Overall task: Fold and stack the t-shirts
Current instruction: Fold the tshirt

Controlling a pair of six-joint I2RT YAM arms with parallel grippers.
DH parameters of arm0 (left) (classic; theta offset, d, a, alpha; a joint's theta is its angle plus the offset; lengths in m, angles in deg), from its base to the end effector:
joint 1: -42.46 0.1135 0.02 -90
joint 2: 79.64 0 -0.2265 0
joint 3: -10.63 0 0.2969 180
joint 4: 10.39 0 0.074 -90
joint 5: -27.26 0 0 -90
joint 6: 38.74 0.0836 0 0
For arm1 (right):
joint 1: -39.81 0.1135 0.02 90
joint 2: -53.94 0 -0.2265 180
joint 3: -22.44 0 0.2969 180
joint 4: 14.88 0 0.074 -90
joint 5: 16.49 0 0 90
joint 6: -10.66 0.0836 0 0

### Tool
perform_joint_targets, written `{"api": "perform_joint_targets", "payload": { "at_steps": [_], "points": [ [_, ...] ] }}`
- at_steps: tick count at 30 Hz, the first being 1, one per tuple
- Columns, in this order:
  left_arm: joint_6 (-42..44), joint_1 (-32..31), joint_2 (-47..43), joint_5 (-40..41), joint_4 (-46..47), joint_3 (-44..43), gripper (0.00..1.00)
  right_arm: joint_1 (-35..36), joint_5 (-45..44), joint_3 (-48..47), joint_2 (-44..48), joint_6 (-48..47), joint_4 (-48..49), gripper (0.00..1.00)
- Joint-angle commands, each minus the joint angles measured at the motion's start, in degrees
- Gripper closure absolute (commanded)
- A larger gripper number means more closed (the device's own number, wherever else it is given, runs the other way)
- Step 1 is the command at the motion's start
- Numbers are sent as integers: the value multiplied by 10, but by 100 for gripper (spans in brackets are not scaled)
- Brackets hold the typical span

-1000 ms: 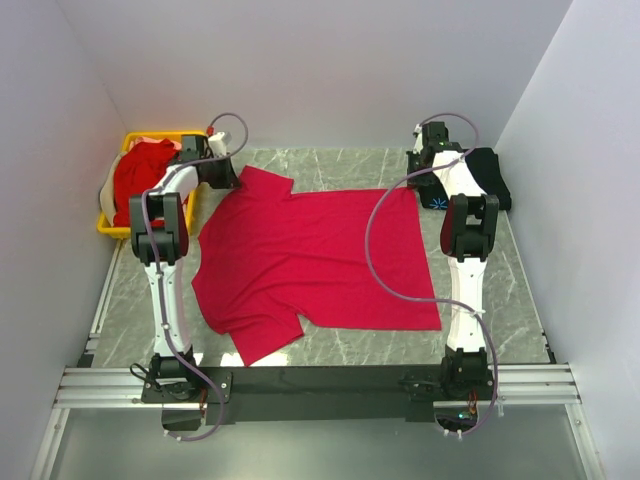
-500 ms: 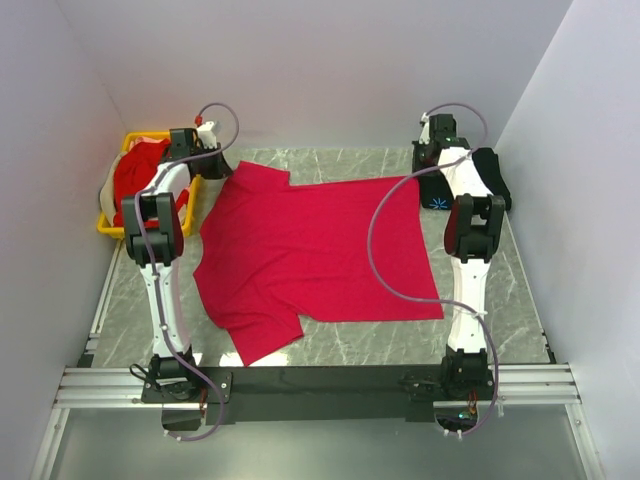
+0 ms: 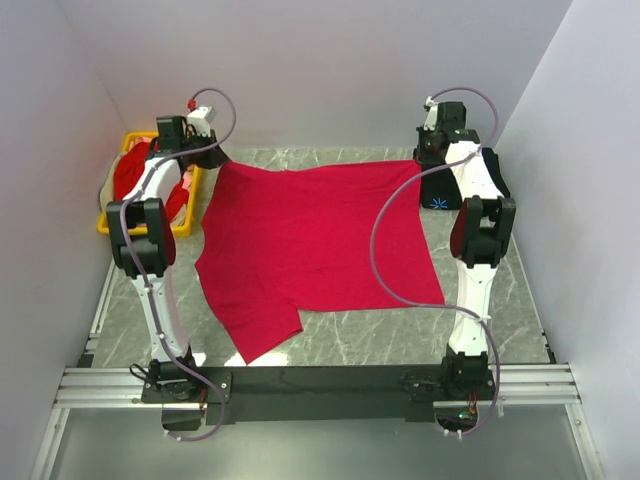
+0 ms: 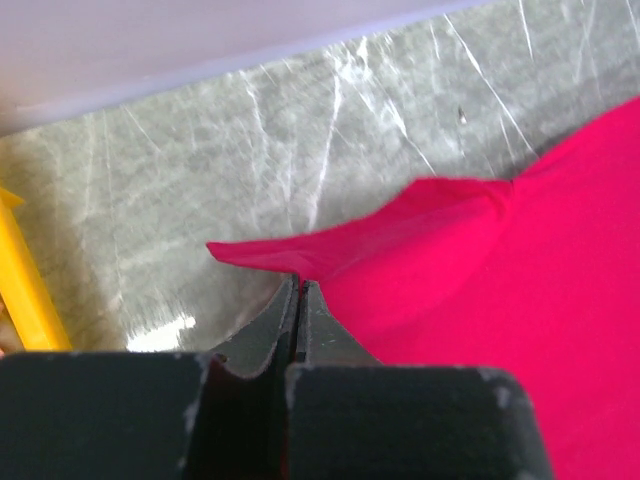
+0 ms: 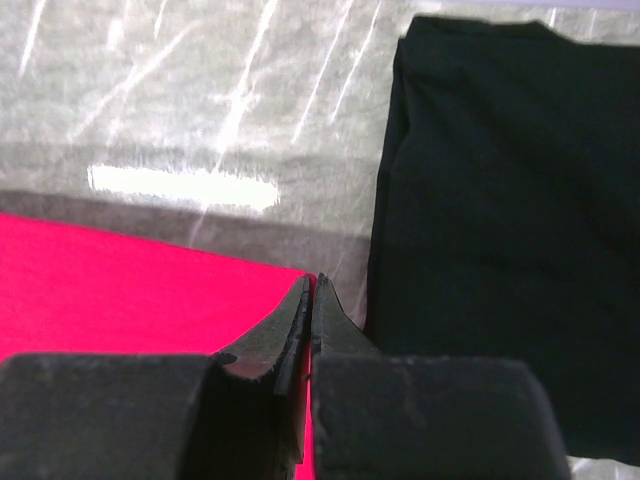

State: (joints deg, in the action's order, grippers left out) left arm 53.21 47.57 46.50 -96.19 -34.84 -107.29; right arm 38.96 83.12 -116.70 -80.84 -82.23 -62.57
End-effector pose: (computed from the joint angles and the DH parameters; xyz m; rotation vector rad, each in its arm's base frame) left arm 0.5703 0.0047 0.1764 0.2809 2.0641 -0.5473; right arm 0.5895 0.0052 0.1895 -0.1253 2.3160 0.1621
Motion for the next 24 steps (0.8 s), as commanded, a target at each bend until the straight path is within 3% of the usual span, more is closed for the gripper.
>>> {"api": "perform_joint_targets", "payload": {
  "at_steps": [1, 24],
  "points": [
    [32, 4, -54, -21, -3, 28, 100, -10, 7, 15, 40, -21, 17, 100],
    [137, 4, -231, -30, -51, 282, 100, -29, 66, 103, 73, -124, -40, 100]
  ]
}}
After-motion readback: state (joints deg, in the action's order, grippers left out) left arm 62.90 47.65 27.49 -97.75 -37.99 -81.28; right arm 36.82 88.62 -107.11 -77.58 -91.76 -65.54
